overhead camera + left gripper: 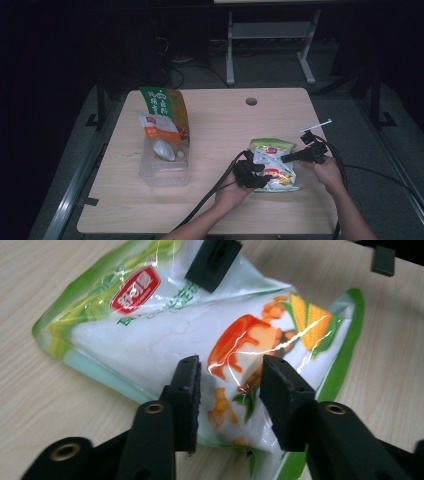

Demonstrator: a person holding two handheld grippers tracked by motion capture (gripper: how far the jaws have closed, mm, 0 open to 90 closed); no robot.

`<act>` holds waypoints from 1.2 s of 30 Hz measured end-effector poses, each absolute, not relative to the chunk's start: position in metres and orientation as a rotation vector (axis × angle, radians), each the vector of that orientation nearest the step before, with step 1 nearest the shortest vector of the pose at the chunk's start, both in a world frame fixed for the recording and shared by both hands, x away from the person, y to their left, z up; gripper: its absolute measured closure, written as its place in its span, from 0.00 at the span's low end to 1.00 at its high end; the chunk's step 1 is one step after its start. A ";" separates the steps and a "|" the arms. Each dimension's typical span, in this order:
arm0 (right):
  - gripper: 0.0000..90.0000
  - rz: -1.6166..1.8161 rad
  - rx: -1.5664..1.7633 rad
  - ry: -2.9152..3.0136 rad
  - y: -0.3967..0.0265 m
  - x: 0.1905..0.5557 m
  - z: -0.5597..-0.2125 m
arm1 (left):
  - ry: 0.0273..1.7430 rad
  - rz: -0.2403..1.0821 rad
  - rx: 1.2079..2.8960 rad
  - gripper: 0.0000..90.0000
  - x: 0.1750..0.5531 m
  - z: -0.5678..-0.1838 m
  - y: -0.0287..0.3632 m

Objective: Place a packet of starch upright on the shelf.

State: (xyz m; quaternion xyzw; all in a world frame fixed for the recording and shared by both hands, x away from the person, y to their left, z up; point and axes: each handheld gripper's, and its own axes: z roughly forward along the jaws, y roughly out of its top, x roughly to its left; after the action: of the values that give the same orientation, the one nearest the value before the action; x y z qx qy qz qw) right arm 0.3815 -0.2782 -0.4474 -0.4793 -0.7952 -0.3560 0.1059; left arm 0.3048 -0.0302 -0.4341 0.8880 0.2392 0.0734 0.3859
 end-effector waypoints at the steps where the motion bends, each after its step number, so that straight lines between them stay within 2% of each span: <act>1: 0.99 -1.059 -1.416 -2.342 -0.277 0.380 -0.445 | 0.618 0.188 2.263 0.63 0.306 -0.434 -0.028; 7: 0.99 -1.158 -1.364 -2.398 -0.270 0.371 -0.423 | 0.708 0.146 2.214 0.43 0.312 -0.434 -0.016; 10: 0.99 -1.215 -1.309 -2.455 -0.264 0.363 -0.409 | 0.774 0.097 2.157 0.27 0.319 -0.435 -0.008; 14: 1.00 -1.252 -1.247 -2.538 -0.257 0.353 -0.396 | 0.842 0.006 2.072 0.18 0.327 -0.438 0.003; 21: 1.00 -1.388 -1.143 -2.558 -0.260 0.340 -0.389 | 0.890 -0.142 1.947 0.21 0.340 -0.441 0.015; 27: 1.00 -1.487 -1.096 -2.517 -0.265 0.334 -0.384 | 0.918 -0.320 1.824 0.42 0.353 -0.447 0.025; 28: 1.00 -1.497 -1.099 -2.520 -0.266 0.333 -0.382 | 0.935 -0.334 1.812 0.43 0.353 -0.448 0.026; 31: 1.00 -1.528 -1.073 -2.531 -0.267 0.332 -0.376 | 0.953 -0.364 1.800 0.32 0.354 -0.451 0.026; 32: 1.00 -1.531 -1.070 -2.537 -0.266 0.331 -0.374 | 0.939 -0.364 1.799 0.31 0.354 -0.451 0.026; 35: 1.00 -1.544 -1.048 -2.542 -0.263 0.330 -0.370 | 0.888 -0.369 1.793 0.32 0.353 -0.448 0.024; 36: 1.00 -1.549 -1.034 -2.546 -0.262 0.330 -0.370 | 0.863 -0.370 1.793 0.36 0.353 -0.446 0.025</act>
State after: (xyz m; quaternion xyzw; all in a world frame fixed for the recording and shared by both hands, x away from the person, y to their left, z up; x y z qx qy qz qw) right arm 0.3297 -0.2617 -0.3699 -0.3277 -0.8072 -0.4910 -0.0065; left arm 0.3527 0.0249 -0.4463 0.7512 0.3614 -0.1550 0.5302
